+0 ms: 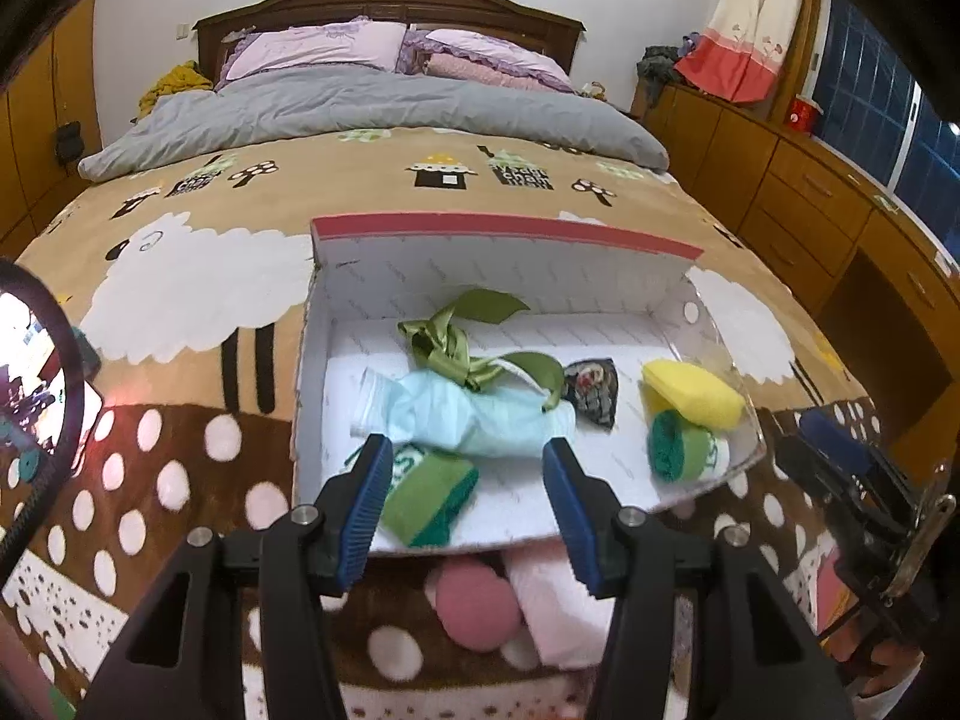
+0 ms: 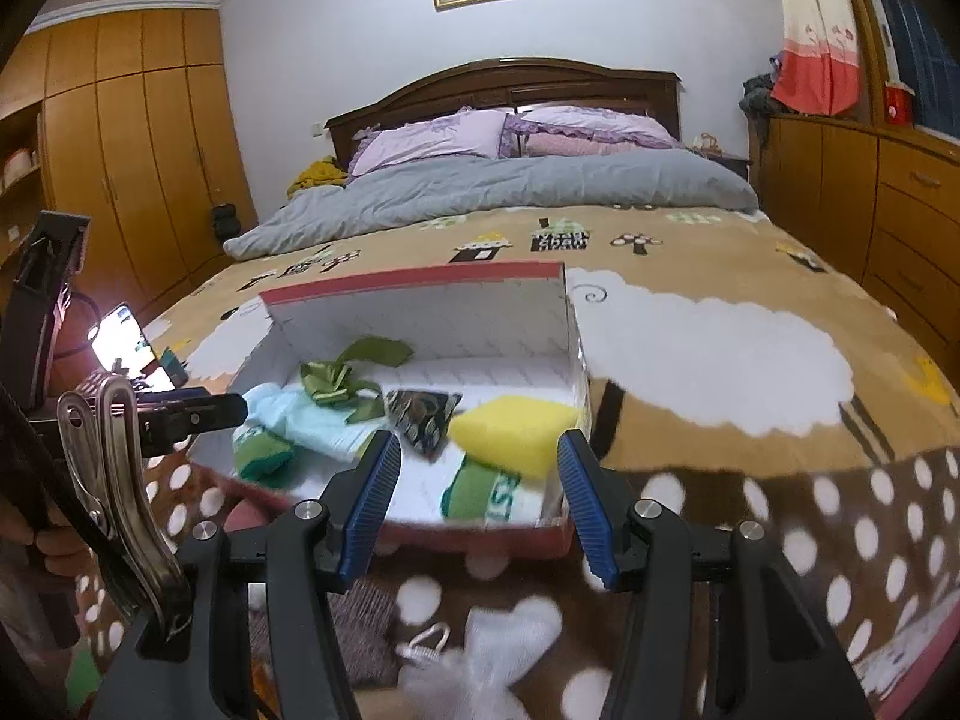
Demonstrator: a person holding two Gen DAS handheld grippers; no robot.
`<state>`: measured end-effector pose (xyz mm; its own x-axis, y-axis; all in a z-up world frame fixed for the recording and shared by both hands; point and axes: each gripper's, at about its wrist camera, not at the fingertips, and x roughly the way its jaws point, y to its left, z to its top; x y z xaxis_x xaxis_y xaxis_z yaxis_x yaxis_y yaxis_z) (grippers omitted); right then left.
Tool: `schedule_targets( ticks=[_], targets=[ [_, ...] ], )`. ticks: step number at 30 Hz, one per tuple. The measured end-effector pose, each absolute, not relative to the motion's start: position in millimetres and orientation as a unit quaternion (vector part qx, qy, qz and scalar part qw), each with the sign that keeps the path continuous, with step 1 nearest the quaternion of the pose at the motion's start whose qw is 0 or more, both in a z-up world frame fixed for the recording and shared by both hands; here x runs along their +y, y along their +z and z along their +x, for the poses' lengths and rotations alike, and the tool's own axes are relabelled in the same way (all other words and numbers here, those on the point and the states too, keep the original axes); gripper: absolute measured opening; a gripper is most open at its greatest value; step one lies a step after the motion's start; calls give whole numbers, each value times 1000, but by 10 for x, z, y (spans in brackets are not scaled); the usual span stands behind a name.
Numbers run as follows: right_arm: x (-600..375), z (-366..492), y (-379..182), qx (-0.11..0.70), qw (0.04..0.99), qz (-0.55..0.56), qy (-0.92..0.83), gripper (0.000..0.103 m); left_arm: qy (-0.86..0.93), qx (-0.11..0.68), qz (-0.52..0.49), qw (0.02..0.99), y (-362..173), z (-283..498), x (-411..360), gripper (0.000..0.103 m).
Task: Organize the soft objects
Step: 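Carry the bow and yellow sponge into the shoebox and open both grippers, then withdraw both grippers from the shoebox back toward the pile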
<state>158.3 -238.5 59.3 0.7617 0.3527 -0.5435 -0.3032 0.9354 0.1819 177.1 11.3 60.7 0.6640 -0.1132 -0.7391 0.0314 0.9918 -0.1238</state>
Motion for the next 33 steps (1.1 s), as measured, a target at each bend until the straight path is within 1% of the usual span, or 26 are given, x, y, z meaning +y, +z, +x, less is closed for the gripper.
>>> schedule_targets(
  ticks=[16, 20, 23, 33],
  targets=[
    [-2463, 1124, 442, 321, 930, 57, 170, 56, -46, 420, -68, 904, 470, 1285, 133, 55],
    [-2521, 1103, 387, 324, 930, 60, 165, 56, -36, 432, -73, 898, 347, 1244, 148, 55],
    [-2577, 1113, 357, 328, 931, 61, 146, 56, -11, 436, -58, 898, 275, 1229, 170, 55],
    [-2702, 1216, 245, 348, 925, 63, 136, 56, -32, 455, -103, 884, 99, 1279, 226, 55]
  ],
)
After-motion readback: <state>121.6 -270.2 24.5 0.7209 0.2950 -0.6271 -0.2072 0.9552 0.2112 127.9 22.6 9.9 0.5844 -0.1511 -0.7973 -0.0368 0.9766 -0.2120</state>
